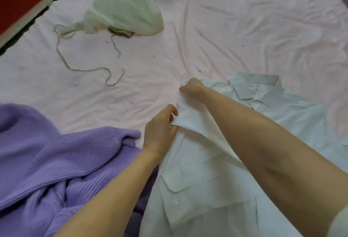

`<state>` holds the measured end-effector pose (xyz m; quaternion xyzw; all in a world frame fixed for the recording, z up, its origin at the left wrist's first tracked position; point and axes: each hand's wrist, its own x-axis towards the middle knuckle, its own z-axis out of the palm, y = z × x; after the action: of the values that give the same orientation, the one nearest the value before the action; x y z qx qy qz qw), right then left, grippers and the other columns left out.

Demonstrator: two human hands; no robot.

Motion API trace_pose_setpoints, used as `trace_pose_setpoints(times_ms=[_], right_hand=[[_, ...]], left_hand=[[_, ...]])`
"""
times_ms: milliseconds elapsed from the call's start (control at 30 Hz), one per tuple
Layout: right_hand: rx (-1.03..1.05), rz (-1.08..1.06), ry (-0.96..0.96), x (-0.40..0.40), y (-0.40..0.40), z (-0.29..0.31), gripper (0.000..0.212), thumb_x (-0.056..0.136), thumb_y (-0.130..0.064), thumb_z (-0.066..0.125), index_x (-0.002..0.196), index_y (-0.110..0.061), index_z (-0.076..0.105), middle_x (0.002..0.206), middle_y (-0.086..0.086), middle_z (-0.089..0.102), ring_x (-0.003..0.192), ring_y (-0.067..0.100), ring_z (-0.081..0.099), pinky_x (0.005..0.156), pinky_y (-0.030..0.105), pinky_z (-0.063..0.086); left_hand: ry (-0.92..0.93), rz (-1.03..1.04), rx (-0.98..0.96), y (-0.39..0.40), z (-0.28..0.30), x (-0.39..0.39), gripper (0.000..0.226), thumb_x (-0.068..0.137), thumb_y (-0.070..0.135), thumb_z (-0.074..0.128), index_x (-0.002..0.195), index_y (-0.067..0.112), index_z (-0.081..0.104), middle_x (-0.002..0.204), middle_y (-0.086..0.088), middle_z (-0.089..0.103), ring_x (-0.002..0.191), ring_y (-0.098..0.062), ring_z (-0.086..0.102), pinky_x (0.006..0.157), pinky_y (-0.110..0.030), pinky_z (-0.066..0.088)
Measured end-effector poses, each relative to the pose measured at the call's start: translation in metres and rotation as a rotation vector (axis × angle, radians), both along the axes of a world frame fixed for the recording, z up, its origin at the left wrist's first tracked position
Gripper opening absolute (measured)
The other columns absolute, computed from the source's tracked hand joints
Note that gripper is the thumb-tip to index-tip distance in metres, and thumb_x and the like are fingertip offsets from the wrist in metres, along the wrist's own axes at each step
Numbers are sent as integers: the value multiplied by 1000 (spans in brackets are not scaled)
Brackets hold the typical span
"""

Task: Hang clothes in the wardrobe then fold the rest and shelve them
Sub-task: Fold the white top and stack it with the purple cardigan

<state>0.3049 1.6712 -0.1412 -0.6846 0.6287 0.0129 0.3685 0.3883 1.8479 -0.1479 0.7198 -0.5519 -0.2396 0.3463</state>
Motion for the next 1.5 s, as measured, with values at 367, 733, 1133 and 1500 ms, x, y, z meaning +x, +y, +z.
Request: trace_pose_setpoints(times_ms=[367,733,1133,1500], right_hand=[[-142,-292,-373,0,-17,-29,20,86,-14,55,67,-18,52,61,-2,49,61,18,48,45,25,34],[-666,42,-10,-55,39,-16,29,94,-18,49,121,-7,51,107,14,61,102,32,55,88,43,42],[-762,-43,228,-165,95,-21,29,84,-5,56,112,-7,58,96,13,60,92,34,55,81,42,38],[-198,-55,511,-347,143,-10,31,101,-33,33,96,-11,54,104,16,63,98,33,57,81,38,36]], left_hand=[[-857,-674,-239,-4,-30,41,30,77,8,34,92,14,59,93,-4,59,72,-23,51,61,-33,40],[-822,-671,-224,-13,-18,25,54,86,23,36,135,11,55,139,-5,54,126,-30,51,107,-39,28],[-731,-313,461,-32,-17,-38,82,96,60,28,153,9,1,161,-15,-3,148,-31,-3,117,-51,-4],[-576,-797,390,-30,-13,-172,101,89,51,57,153,14,-12,161,-5,-15,149,-20,-9,120,-34,1]])
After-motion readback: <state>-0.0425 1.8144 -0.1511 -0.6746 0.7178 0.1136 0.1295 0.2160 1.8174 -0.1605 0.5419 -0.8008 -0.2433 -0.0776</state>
